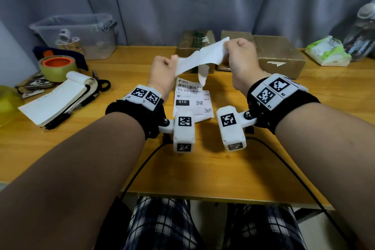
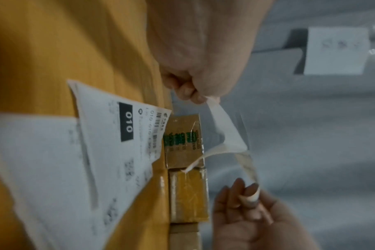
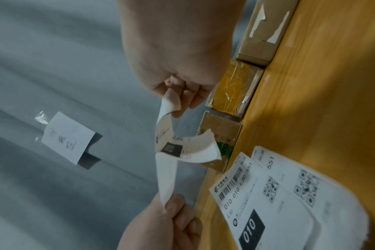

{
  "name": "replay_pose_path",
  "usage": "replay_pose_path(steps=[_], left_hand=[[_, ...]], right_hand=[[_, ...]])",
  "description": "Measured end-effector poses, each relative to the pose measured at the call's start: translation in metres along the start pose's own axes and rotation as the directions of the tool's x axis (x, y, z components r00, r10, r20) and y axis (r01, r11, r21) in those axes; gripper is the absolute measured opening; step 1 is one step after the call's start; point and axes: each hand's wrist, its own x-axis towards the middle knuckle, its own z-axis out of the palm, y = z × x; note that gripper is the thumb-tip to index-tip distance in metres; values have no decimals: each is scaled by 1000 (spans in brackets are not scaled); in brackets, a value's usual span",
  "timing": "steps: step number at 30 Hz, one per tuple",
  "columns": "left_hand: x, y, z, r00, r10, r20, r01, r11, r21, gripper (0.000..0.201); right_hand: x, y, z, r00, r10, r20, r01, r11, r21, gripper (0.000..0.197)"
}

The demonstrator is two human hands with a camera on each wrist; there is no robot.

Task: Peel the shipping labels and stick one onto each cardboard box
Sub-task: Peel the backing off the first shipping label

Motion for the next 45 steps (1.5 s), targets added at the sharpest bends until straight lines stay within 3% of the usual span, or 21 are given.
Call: replay_pose_path(steps=[2,5,8,10,12,14,18,23,27,33,36,40,42,45], left_hand=[[-7,6,-2,997,31,64,-24,993,-115,28],[-7,14,-5,975,74,209,-39,985,-165,54],[-4,18,-5,951,45,304,3,988,-155,35],[-3,19,-5,958,54,282,-14,990,-141,16],[-1,21,-5,968,99,230,-75,991,-111,22],[1,21,-5,971,164,174,-171,985,26,26],[1,20,-6,949,298,102,-315,894,319,10],[1,16,-11,913,362,191,-397,674,622,10],[0,18,-13,890,379,253,-435,544,717,9],[0,19,-16,883,410,230,-425,486,763,21],[2,18,-16,907,371,199,-385,541,747,19],[17,10,-17,982,161,102,-189,894,406,18],[25,8,-19,990,130,48,-139,941,309,22],[29,10,-16,986,166,34,-168,941,293,20]], right_hand=[[2,-1,-3,1000,31,-4,-31,999,33,16],[4,-4,-9,998,55,-29,-54,998,36,10],[5,-7,-11,996,67,-53,-65,996,53,10],[3,-9,-10,997,63,-49,-60,996,68,12],[0,-8,-8,999,28,-47,-25,998,52,12],[-2,-7,-6,998,1,-56,2,999,38,11],[-2,-5,-2,995,-21,-97,24,999,24,10],[1,-6,-3,994,-23,-109,25,999,22,11],[2,-5,-2,992,-32,-118,31,999,-11,15],[5,-6,0,987,-37,-155,40,999,15,26],[6,-7,0,981,-23,-195,28,999,22,26],[10,-14,-3,963,8,-270,20,995,101,23],[11,-17,-6,957,3,-291,34,992,122,25],[12,-19,-10,950,-29,-311,66,992,109,27]])
